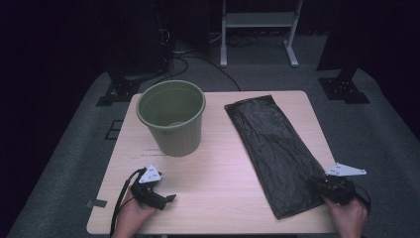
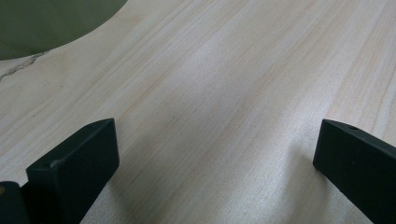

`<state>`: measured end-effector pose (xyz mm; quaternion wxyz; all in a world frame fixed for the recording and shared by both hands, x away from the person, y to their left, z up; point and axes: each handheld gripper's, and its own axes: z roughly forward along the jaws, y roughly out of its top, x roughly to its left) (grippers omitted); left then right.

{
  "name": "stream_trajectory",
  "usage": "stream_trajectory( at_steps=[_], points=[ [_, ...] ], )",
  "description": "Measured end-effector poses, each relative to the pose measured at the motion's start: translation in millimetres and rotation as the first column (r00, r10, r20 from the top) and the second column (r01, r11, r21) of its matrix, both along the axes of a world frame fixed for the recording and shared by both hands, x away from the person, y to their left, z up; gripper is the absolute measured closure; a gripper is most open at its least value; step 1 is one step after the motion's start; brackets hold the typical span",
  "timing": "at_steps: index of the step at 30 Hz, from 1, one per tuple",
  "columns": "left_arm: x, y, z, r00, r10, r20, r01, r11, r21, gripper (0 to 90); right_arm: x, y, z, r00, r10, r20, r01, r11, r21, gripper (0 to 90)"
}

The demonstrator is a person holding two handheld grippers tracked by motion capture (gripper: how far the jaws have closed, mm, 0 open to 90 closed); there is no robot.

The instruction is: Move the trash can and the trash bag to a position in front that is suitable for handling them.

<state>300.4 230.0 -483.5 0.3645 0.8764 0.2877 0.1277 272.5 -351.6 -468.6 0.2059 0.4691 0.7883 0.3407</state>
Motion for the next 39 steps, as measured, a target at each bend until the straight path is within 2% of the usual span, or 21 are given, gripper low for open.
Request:
stream_trajectory(
  at_steps=[6, 8, 13, 17, 20, 23, 30, 36, 39],
  points=[
    [0.0, 0.0, 0.0, 1.0, 0.001, 0.0, -0.001, 1.0, -0.001, 0.0, 3.5, 12.4, 11.4, 0.9989, 0.035, 0.032, -0.035, 0.999, -0.003, 48.3],
    [0.0, 0.0, 0.0, 1.0, 0.0, 0.0, 0.0, 1.0, 0.0, 0.0, 6.7, 16.5, 13.1, 0.9984, 0.046, 0.035, -0.045, 0.999, -0.008, 44.3],
    [0.0, 0.0, 0.0, 1.0, 0.0, 0.0, 0.0, 1.0, 0.0, 0.0, 16.6, 27.5, 18.0, 0.9972, 0.061, 0.042, -0.062, 0.998, 0.025, 24.8],
    [0.0, 0.1, 0.0, 1.0, -0.001, 0.0, 0.001, 1.0, 0.001, 0.0, 21.9, 35.9, 20.7, 0.9951, 0.07, 0.069, -0.072, 0.997, 0.028, 14.7],
    [0.0, 0.0, 0.0, 1.0, 0.0, 0.0, 0.0, 1.0, 0.0, 0.0, 28.2, 41.9, 20.8, 0.99, 0.103, 0.096, -0.109, 0.993, 0.053, 12.3],
    [0.0, 0.0, 0.0, 1.0, 0.001, 0.0, -0.001, 1.0, -0.001, 0.0, 37.4, 49.6, 17.1, 0.9859, 0.114, 0.123, -0.118, 0.992, 0.031, 8.5],
    [0.1, -0.1, 0.0, 1.0, 0.002, 0.0, -0.002, 1.0, 0.0, 0.0, 62.5, 58.8, 0.4, 0.992, 0.101, 0.075, -0.103, 0.994, 0.029, 0.6],
    [0.4, -0.3, 0.0, 1.0, 0.003, 0.0, -0.003, 1.0, 0.0, 0.0, 73.7, 63.7, -12.6, 0.9961, 0.083, 0.03, -0.083, 0.997, -0.005, 0.0],
    [0.9, -0.5, 0.0, 0.9999, 0.011, 0.0, -0.011, 0.9999, -0.001, 0.0, 76.4, 63.3, -17.2, 0.9968, 0.079, 0.009, -0.079, 0.997, -0.003, 0.0]
  ],
)
